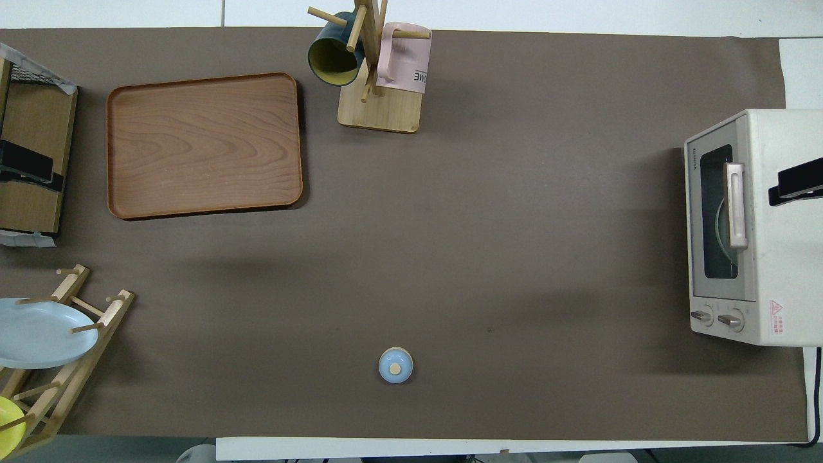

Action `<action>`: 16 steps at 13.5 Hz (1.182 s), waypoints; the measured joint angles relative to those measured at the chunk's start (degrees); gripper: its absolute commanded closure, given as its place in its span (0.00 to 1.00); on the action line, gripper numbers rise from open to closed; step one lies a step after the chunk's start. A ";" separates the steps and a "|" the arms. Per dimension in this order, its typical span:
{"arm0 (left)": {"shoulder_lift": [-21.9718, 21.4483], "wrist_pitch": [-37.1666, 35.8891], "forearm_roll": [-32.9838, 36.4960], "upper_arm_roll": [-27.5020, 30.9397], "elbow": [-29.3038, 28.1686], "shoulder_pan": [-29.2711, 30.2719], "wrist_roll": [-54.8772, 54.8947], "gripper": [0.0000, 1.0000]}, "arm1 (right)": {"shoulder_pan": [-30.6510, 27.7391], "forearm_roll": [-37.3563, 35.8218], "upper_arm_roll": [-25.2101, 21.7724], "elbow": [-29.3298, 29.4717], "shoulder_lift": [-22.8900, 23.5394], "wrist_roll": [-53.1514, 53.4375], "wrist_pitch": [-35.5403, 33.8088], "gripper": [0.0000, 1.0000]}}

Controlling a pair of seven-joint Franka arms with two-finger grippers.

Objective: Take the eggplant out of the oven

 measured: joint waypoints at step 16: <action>0.00 0.00 0.00 0.00 0.00 0.00 0.00 0.00 | 2.38 -7.48 0.32 -14.41 1.28 -0.03 17.39 1.00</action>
